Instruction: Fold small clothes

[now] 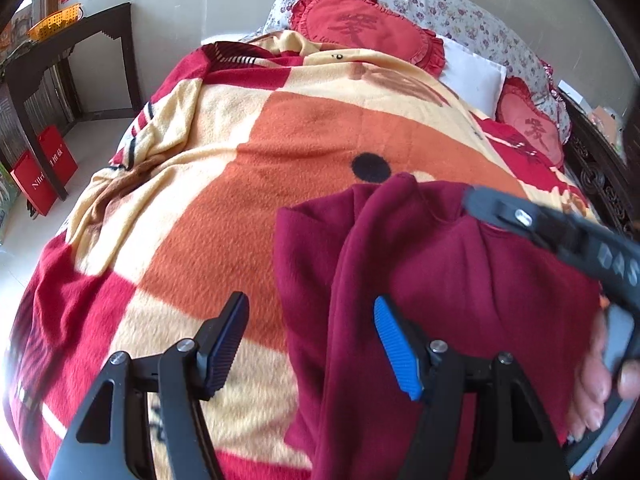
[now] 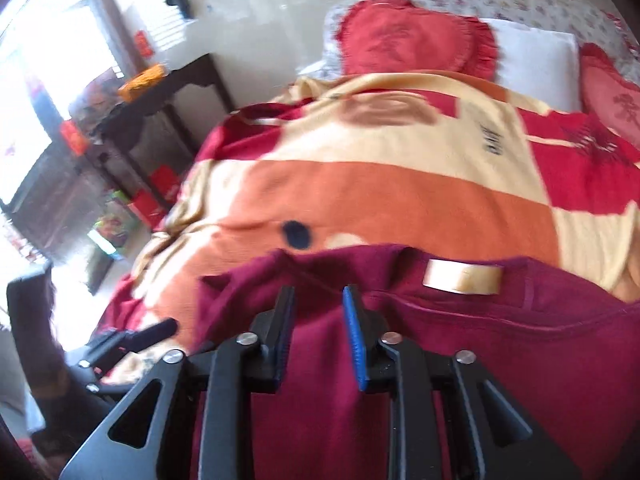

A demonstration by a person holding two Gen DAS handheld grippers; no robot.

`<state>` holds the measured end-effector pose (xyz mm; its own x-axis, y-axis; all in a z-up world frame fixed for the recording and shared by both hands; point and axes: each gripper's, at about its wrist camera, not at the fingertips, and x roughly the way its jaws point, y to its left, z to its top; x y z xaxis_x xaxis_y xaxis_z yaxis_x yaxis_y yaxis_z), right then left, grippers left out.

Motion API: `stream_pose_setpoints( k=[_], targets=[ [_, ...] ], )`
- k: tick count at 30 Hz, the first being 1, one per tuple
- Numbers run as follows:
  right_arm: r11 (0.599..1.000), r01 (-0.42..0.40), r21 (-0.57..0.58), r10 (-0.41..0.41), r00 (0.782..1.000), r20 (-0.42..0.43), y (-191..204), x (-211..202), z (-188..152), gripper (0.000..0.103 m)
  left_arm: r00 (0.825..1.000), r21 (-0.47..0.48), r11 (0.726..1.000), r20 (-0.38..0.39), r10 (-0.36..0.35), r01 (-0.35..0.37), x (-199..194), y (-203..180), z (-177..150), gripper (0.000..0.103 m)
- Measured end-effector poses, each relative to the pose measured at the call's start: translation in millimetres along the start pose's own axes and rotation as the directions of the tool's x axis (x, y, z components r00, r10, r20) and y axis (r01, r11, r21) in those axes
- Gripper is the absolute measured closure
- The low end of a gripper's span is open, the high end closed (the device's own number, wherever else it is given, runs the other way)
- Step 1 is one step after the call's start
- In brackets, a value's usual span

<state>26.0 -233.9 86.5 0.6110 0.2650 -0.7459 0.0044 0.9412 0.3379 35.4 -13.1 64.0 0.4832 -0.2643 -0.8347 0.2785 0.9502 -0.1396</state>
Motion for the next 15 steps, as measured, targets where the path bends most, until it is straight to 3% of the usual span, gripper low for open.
stream_pose_setpoints(
  k=[5, 9, 12, 15],
  targets=[
    [0.995, -0.091, 0.04, 0.095, 0.991, -0.095, 23, 32, 10, 0.087, 1.0, -0.016, 1.0, 0.003, -0.006, 0.006, -14, 6, -15, 0.034],
    [0.995, -0.071, 0.067, 0.082, 0.98, -0.18, 35, 70, 11, 0.087, 1.0, -0.004, 1.0, -0.012, -0.016, 0.016, -15, 10, -23, 0.034],
    [1.0, -0.018, 0.009, 0.019, 0.988, -0.152, 47, 77, 14, 0.103, 1.0, -0.009, 1.0, -0.011, -0.027, 0.026, -17, 13, -26, 0.034],
    [1.0, -0.025, -0.018, 0.024, 0.995, -0.1, 56, 73, 16, 0.103, 0.999, -0.035, 0.998, -0.013, -0.043, 0.043, -16, 18, -28, 0.033]
  ],
)
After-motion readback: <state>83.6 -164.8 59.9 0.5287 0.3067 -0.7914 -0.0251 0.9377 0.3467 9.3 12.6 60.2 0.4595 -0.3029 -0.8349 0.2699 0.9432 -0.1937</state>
